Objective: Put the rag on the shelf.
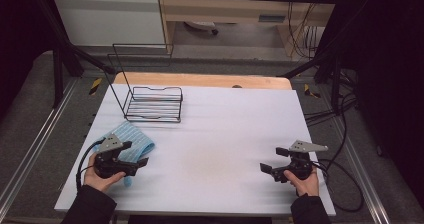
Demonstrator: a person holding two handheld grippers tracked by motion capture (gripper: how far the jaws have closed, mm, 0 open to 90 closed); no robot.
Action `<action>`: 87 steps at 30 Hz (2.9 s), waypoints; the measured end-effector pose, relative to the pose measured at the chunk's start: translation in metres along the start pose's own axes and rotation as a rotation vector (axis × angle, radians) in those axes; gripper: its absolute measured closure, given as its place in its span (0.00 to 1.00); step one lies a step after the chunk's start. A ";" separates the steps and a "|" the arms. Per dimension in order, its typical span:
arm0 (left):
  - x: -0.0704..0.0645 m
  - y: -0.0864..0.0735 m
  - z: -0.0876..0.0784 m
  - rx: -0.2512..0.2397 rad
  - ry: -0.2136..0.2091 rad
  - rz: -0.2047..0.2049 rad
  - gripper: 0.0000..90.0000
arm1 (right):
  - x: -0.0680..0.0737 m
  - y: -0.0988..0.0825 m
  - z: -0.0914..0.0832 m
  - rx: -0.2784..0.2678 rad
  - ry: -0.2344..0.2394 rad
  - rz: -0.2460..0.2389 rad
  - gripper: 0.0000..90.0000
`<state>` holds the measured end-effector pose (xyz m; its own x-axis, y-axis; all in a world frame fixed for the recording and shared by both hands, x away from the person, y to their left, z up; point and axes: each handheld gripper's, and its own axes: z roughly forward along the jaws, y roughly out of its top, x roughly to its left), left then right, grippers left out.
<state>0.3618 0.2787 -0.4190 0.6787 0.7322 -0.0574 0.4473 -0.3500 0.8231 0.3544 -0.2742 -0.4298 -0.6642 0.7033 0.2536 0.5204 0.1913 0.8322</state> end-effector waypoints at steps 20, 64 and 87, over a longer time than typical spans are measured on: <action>-0.002 0.029 0.006 0.059 0.066 0.012 0.14 | 0.001 -0.002 0.004 0.023 -0.014 -0.002 0.01; 0.022 0.012 0.033 0.245 0.129 -0.052 0.87 | 0.000 -0.002 0.007 0.055 -0.010 -0.009 0.01; -0.029 0.026 0.043 0.151 -0.073 -0.076 0.87 | 0.000 -0.002 0.006 0.055 -0.009 -0.009 0.01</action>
<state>0.3786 0.2235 -0.4201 0.6773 0.7177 -0.1617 0.5776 -0.3826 0.7211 0.3567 -0.2699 -0.4343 -0.6642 0.7076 0.2412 0.5433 0.2353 0.8059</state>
